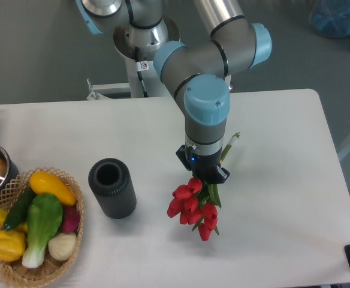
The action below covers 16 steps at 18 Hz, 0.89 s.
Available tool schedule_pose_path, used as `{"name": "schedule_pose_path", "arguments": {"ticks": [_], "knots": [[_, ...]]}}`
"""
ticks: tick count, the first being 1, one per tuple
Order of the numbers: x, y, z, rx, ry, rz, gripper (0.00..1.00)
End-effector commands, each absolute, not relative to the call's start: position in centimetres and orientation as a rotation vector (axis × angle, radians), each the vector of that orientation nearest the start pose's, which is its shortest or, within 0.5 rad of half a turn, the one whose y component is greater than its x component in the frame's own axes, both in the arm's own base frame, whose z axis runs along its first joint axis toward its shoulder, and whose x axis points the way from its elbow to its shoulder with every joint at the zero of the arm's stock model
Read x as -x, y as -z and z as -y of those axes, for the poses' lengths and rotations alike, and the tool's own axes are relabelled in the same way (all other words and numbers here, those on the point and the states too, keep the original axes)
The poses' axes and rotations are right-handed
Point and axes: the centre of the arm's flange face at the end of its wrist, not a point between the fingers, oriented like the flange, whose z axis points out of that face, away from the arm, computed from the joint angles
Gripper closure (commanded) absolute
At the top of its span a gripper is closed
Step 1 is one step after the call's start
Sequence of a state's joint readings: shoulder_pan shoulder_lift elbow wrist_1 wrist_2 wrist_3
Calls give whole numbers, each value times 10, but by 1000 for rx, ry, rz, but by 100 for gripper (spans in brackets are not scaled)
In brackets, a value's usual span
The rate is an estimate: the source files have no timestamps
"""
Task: Place the flowers on the table
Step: 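Lay the tulips on the table and open the gripper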
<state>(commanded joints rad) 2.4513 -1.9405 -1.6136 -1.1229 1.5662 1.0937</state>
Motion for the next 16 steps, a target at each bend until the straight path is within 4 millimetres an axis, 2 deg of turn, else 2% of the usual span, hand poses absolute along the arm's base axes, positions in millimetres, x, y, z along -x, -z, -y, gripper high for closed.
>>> {"name": "schedule_pose_path", "arguments": {"ticks": [3, 5, 7, 8, 10, 12, 16], "knots": [[390, -300, -495, 3103, -37, -339, 72], [393, -298, -493, 3105, -30, -340, 62], [393, -297, -492, 3108, -24, -337, 45], [393, -295, -492, 3107, -21, -340, 30], [389, -291, -490, 3111, -9, -350, 20], [388, -289, -490, 3111, -4, -350, 0], [390, -295, -492, 3091, -50, -341, 0]]}}
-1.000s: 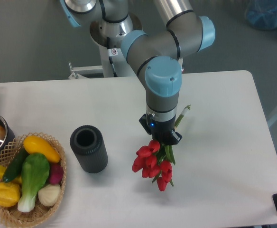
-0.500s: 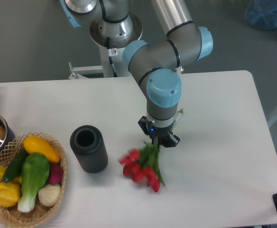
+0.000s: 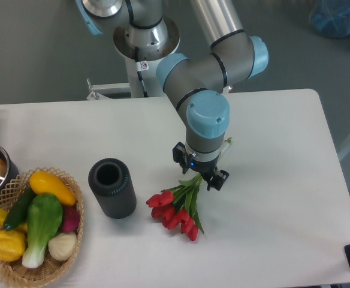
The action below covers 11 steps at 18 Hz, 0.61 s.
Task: Place the flowers on the table
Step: 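Lift the open gripper up away from the tulips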
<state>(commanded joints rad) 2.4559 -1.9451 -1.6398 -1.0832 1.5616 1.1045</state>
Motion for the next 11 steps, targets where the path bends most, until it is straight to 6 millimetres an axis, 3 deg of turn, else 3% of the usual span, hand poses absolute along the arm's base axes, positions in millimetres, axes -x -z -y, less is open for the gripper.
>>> {"name": "schedule_pose_path", "arguments": {"ticks": [2, 11], "knots": [[398, -300, -493, 3056, -124, -321, 0], [393, -316, -502, 3028, -182, -358, 0]]}}
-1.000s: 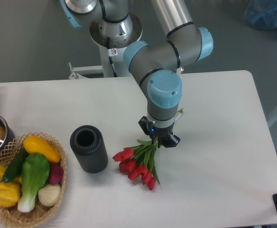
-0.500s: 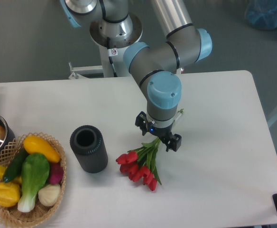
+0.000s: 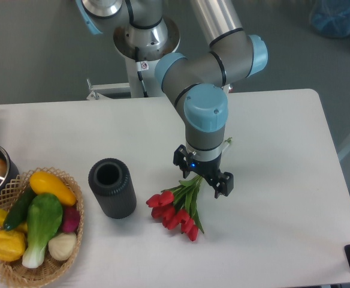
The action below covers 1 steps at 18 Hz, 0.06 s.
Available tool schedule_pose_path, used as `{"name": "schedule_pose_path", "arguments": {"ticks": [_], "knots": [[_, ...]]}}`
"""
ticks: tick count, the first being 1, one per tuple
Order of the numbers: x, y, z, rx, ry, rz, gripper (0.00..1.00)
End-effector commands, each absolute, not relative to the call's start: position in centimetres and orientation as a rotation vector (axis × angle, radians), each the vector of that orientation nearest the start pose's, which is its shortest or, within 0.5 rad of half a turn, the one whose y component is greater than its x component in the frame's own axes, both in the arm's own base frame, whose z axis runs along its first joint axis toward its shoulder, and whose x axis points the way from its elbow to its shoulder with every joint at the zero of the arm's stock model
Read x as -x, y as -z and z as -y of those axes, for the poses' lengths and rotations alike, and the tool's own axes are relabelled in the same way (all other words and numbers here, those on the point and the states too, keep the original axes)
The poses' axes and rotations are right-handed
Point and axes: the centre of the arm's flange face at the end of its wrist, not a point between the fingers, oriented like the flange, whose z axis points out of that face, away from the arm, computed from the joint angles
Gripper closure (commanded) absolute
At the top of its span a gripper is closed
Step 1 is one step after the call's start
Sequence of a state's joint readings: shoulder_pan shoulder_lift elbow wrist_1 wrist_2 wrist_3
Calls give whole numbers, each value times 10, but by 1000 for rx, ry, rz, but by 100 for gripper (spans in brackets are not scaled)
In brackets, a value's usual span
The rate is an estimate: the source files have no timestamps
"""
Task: Place the flowers on the table
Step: 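Lift the open gripper up away from the tulips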
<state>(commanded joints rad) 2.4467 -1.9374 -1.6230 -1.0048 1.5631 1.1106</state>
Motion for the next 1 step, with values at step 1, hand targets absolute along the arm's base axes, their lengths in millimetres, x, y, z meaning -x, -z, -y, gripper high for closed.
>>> {"name": "schedule_pose_path", "arguments": {"ticks": [1], "knots": [[393, -316, -502, 3029, -182, -356, 0]]}}
